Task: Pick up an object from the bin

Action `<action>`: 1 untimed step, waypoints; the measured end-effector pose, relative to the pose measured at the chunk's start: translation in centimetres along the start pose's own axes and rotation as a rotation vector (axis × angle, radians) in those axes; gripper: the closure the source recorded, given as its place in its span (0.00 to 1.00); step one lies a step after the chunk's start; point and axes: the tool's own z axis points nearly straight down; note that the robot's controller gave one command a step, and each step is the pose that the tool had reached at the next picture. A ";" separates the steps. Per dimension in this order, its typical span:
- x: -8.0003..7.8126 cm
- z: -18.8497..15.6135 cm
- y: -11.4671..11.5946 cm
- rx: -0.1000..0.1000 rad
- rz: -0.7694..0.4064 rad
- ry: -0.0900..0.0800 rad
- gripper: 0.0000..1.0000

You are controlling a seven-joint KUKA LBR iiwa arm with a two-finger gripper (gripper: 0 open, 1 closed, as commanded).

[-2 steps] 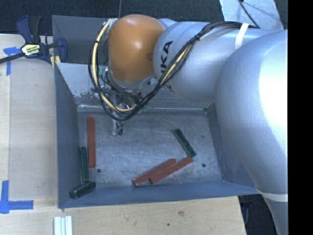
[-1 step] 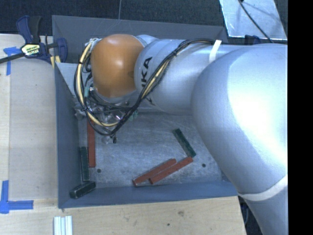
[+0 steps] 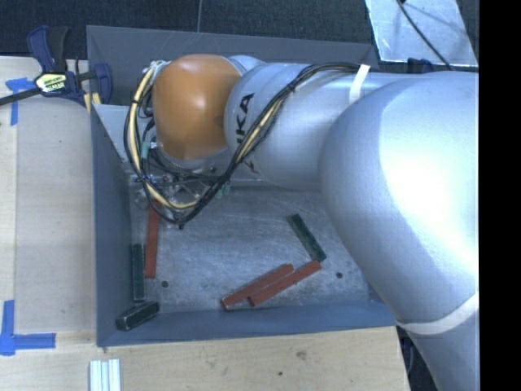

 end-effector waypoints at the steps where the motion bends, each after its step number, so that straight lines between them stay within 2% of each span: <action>1: 3.6 -7.2 0.7 0.001 -0.195 -0.002 1.00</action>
Offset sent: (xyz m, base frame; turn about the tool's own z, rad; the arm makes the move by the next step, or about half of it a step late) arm -0.0327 -0.0186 0.0690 -0.1973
